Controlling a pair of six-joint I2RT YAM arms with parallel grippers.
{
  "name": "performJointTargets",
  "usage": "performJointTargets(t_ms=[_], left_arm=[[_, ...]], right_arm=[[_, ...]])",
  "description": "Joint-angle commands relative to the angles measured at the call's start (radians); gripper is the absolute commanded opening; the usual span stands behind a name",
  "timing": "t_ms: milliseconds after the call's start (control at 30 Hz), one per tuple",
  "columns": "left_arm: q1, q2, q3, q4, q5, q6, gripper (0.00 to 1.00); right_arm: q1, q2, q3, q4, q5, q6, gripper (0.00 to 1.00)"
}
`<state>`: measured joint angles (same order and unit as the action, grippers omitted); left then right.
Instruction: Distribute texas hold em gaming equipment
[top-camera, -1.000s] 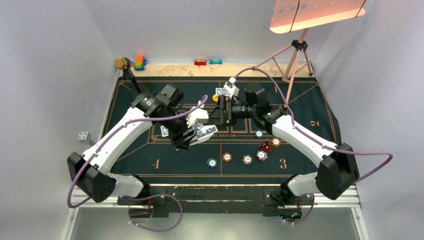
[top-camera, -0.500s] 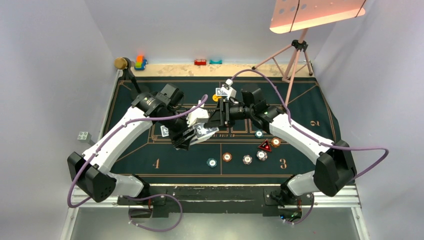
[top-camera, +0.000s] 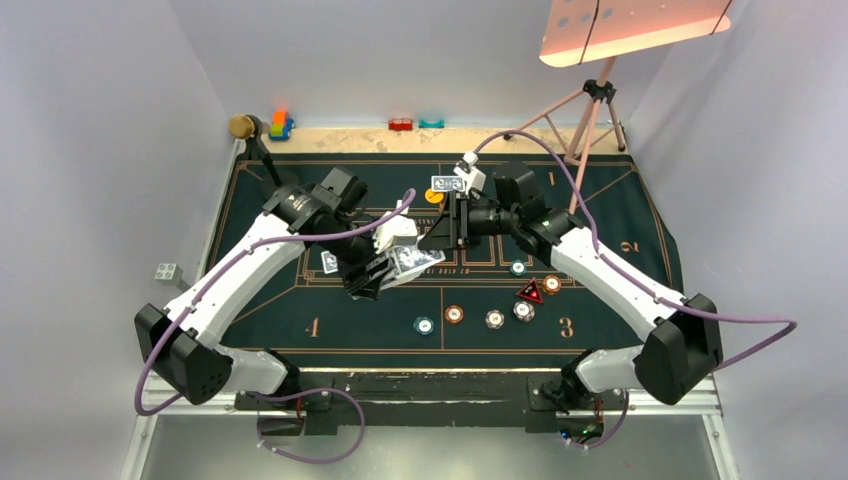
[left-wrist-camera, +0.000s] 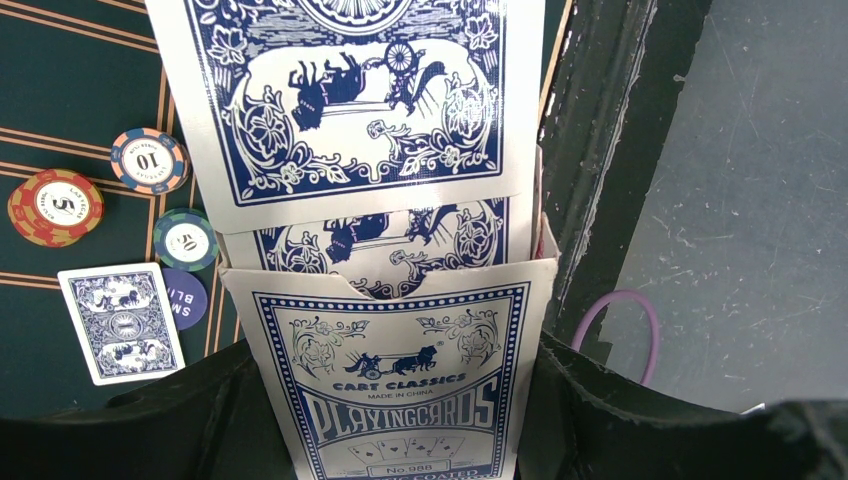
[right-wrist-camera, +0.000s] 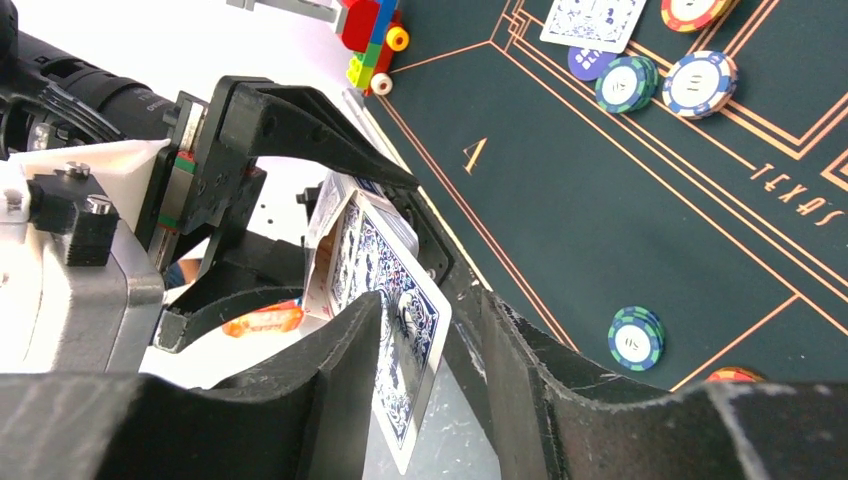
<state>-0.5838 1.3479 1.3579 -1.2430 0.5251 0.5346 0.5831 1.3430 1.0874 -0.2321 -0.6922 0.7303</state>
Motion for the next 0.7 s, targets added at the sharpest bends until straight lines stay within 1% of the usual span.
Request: performJointTargets(t_ms=[0,33,100,200,267,433,667], left_arm=[[-0.001,-0.027,0.013,0.027,0.037,-0.001,0.0],[-0.001,-0.027,0.011,0.027,0.039,-0.001,0.0],[-0.001,-0.031,0.007,0.028,0.039,-0.001,0.0],[-0.001,-0.036,0.003,0.029,0.038,-0.001,0.0],[-0.001,-0.036,0.002,0.029,0.038,0.0,0.0],[-0.001,-0.036,0.001,0.027,0.039,0.001,0.0],[-0.001,-0.033,0.001,0.027,0.042,0.002,0.0]], right_arm=[[-0.003,-0.041,0.075,-0.063,0.054,-0.056,0.43],[-0.003,-0.042,0.082,-0.072,0.057,-0.061,0.41],[-0.002,-0.046,0.09,-0.081,0.065,-0.063,0.35],[-0.002,-0.052,0.1,-0.099,0.087,-0.066,0.21],[-0.003,-0.057,0.107,-0.117,0.1,-0.073,0.14],[-0.006,-0.068,0.133,-0.169,0.138,-0.101,0.12],[-0.041,-0.097,0.158,-0.202,0.134,-0.121,0.08]])
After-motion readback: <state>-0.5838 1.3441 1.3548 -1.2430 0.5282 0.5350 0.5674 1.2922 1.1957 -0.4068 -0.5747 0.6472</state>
